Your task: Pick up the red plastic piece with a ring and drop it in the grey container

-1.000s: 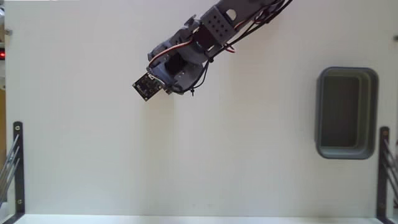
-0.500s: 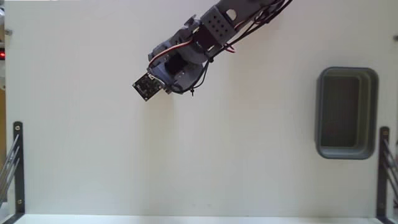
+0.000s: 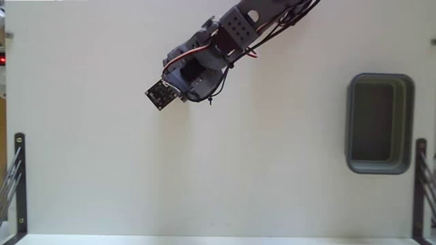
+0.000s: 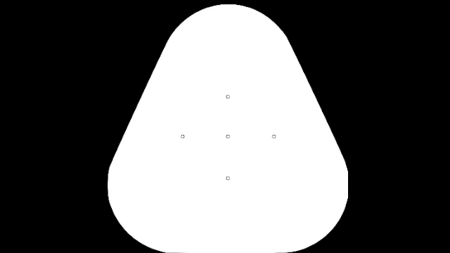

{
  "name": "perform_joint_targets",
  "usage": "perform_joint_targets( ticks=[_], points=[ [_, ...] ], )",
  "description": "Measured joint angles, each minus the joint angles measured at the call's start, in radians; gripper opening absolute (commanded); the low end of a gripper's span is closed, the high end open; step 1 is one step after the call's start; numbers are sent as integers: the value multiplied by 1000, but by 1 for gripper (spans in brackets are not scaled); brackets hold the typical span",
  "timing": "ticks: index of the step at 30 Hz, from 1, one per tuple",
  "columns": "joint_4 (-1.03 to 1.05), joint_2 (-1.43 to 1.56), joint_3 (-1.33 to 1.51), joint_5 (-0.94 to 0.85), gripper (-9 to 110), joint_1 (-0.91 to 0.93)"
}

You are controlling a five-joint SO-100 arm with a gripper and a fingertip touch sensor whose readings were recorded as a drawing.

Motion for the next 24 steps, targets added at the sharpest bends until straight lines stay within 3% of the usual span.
perform_joint_targets(
  ticks=[24],
  points=[
    [0, 0, 0, 0, 37, 0]
  ],
)
